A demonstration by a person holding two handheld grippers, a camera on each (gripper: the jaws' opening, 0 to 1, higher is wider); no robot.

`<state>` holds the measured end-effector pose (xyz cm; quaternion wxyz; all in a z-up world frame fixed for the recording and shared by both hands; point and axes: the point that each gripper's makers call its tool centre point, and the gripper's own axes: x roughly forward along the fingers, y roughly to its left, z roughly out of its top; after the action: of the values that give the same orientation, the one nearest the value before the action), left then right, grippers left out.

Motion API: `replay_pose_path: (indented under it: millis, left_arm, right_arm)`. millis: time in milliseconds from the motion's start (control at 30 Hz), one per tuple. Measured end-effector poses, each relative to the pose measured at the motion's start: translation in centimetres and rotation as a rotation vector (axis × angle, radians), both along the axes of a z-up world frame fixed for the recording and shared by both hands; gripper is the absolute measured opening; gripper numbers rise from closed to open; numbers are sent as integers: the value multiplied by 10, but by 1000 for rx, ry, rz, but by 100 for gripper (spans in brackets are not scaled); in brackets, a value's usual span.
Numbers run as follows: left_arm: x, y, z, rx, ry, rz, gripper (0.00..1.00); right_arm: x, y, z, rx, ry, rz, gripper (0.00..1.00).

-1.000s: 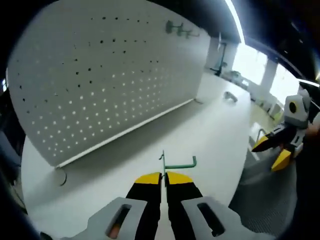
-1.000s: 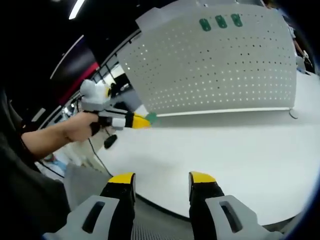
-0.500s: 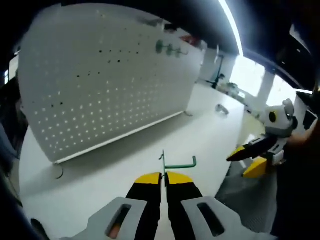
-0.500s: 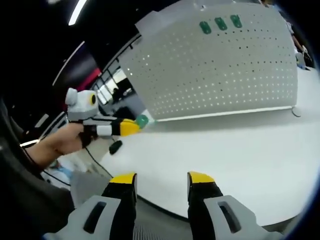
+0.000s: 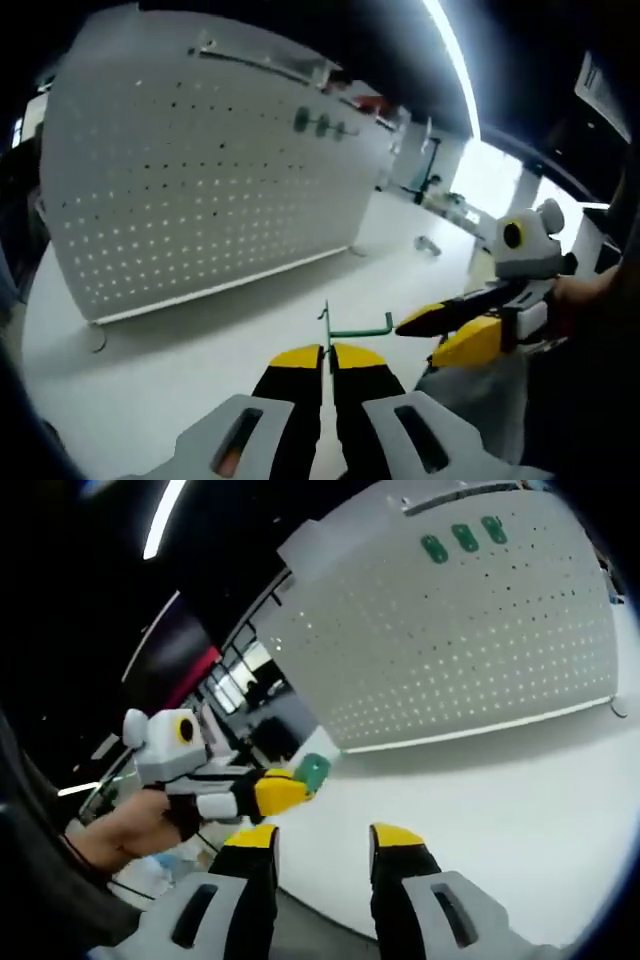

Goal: Insert the hook assembly into the mounting plate slot until the hook locks in place.

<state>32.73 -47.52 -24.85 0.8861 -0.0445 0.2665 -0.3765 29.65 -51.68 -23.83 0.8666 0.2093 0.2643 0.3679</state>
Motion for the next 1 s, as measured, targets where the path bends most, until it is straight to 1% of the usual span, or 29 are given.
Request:
replay_pose_path:
  millis: [100,167,200,267,333,433,533,600,633,833,900,1000]
  left_arm:
    - [0,-1,5,-4,-18,0,2]
    - [0,-1,10,-19,-27,6,2]
    - [-1,-1,12,-28,-34,8,2]
    - [0,-2,17,-46,-44,18,2]
    - [-2,-3,19,-29,-70,9,2]
    - [-3,-6,20,-9,-92,-3,2]
    - [-2,-9,24,-23,-105,-2,2]
    - [-2,-11,27,-29,-114,0,2]
    - [-2,-12,28,-31,-117,-1,2]
    - [-2,-14,34,-55,-143,6,2]
    - [-2,-14,38,-58,-161,8,2]
    - [-2,-14,40,-62,-174,15,2]
  right_arm:
    - [6,8,10,45,2,0,31]
    - [8,12,13,71,12,-6,30]
    - [9,12,14,76,14,-9,29]
    - [13,12,18,109,16,-38,24]
    - [17,11,22,142,25,-57,22]
    - [22,11,25,169,39,-71,22]
    - [25,12,26,183,44,-79,21]
    - [26,14,27,196,50,-80,18]
    - [26,16,28,211,59,-80,17]
    - [30,19,33,259,68,-93,13]
    - [29,20,33,262,70,-91,9]
    - [30,20,36,299,86,-100,5]
